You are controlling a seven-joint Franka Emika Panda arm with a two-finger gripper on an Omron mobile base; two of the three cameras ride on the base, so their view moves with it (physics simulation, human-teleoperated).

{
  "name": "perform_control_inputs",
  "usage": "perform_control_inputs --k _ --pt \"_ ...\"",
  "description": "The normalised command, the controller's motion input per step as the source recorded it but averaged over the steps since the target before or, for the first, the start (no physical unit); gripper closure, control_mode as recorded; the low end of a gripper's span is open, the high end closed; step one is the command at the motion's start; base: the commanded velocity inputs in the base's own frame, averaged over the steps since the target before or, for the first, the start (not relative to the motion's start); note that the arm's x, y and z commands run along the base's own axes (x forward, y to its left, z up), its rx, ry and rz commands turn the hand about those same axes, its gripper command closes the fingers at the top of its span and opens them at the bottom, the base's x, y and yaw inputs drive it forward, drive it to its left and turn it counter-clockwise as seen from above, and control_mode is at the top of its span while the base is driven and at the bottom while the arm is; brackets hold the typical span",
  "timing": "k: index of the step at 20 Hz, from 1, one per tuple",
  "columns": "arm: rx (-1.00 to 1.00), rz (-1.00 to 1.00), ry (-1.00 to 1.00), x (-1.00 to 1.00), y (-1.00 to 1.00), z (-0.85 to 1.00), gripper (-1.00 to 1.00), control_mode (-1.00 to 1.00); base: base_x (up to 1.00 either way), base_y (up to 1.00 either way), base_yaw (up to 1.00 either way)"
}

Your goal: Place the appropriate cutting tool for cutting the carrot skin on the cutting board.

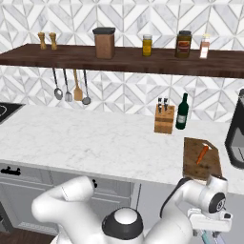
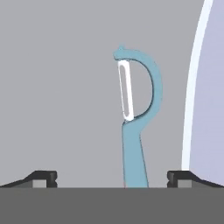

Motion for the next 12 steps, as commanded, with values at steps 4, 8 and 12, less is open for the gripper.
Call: perform_control_inputs --k 4,8,12 --pt "0.03 0.08 0.00 0.19 -0.10 -0.45 -1.00 -1.00 0.00 0.00 0.00" --pt "0.04 0.08 0.00 0.26 -0.07 -0.38 -1.00 -1.00 0.00 0.00 0.00" --pt "0.02 0.08 0.00 0.16 -0.03 -0.41 -1.00 -1.00 0.00 0.00 0.00"
